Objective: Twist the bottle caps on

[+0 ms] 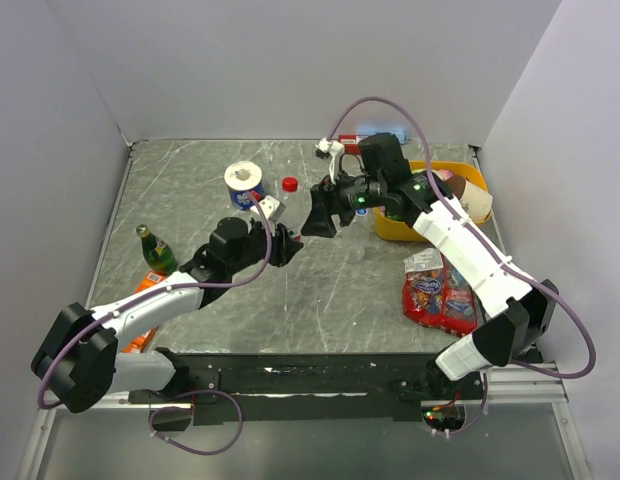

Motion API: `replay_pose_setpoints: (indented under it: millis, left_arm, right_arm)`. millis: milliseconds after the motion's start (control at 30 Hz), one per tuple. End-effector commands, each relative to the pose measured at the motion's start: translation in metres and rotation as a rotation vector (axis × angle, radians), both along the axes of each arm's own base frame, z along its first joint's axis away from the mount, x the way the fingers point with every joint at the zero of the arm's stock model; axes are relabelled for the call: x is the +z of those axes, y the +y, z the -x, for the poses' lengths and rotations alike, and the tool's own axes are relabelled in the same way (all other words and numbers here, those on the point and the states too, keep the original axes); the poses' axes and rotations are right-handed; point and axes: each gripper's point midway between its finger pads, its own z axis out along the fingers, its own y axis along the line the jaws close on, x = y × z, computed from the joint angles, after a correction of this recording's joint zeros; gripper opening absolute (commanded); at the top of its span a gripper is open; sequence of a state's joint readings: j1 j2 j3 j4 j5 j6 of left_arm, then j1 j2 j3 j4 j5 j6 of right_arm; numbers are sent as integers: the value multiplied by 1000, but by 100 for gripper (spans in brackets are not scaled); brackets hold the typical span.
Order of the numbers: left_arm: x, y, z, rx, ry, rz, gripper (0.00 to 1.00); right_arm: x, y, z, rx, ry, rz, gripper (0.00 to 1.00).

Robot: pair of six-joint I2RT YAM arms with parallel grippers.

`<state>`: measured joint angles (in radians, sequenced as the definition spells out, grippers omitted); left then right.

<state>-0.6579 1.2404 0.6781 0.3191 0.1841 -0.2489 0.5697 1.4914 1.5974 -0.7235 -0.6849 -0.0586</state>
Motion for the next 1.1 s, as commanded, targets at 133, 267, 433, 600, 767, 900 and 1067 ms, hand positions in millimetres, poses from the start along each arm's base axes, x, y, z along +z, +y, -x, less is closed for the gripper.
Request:
replay_pose_setpoints:
  millis: [133, 267, 433, 600, 767, 900, 1067]
  left_arm:
    - [42, -19, 10, -114, -72, 113, 1]
    - [43, -21, 13, -136, -69, 118, 1]
    - [50, -24, 14, -162, -89, 119, 1]
    - [54, -29, 18, -202, -96, 129, 1]
    - [54, -31, 20, -221, -91, 106, 19]
    - [40, -18, 23, -198, -47, 13, 96]
    - [11, 20, 51, -275, -58, -172, 96]
  right_arm:
    - [40, 11, -32, -106, -76, -93, 78]
    - [71, 17, -39, -93, -150, -193, 78]
    - [59, 25, -46, -109, -127, -181, 77]
    - [43, 40, -48, -83, -129, -176, 67]
    - [26, 43, -49, -61, -158, -125, 24]
    - [26, 26, -48, -53, -231, -93, 8]
    - [0, 8, -27, 37, -376, -71, 1]
